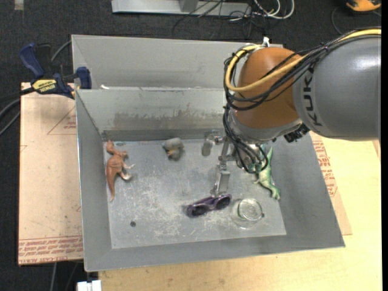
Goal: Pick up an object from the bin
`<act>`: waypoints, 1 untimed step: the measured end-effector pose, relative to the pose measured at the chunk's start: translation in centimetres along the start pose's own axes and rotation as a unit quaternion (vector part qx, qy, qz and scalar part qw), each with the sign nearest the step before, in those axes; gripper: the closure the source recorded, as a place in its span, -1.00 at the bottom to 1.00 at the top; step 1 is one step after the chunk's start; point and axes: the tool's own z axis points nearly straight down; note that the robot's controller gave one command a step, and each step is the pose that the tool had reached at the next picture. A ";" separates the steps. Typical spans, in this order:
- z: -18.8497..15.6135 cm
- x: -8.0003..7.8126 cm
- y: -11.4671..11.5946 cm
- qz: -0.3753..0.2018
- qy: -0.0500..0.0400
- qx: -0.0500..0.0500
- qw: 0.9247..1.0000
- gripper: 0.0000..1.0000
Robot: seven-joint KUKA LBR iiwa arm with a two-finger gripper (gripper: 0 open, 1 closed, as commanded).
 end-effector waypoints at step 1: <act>4.0 1.9 -1.1 -0.074 -0.002 -0.001 0.997 -1.00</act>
Offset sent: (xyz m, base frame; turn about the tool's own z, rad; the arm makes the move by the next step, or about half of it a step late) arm -0.0492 -0.0294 -0.0993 -0.1482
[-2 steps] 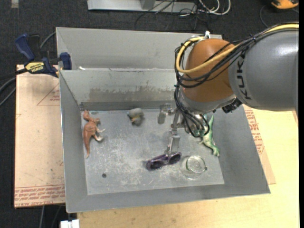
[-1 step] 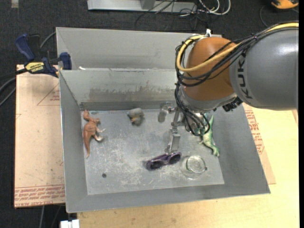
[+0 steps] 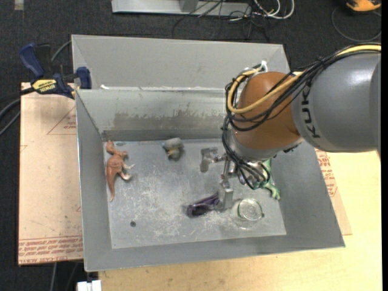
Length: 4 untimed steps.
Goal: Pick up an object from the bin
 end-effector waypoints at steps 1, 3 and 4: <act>5.3 2.9 -1.2 -0.004 0.002 0.000 1.000 -1.00; 4.1 1.8 -1.2 -0.196 -0.001 -0.001 0.981 1.00; -18.0 1.0 -2.8 -0.185 -0.005 0.000 0.983 1.00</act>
Offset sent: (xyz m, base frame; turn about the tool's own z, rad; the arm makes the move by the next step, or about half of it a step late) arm -0.0161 -0.0149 -0.0407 -0.3991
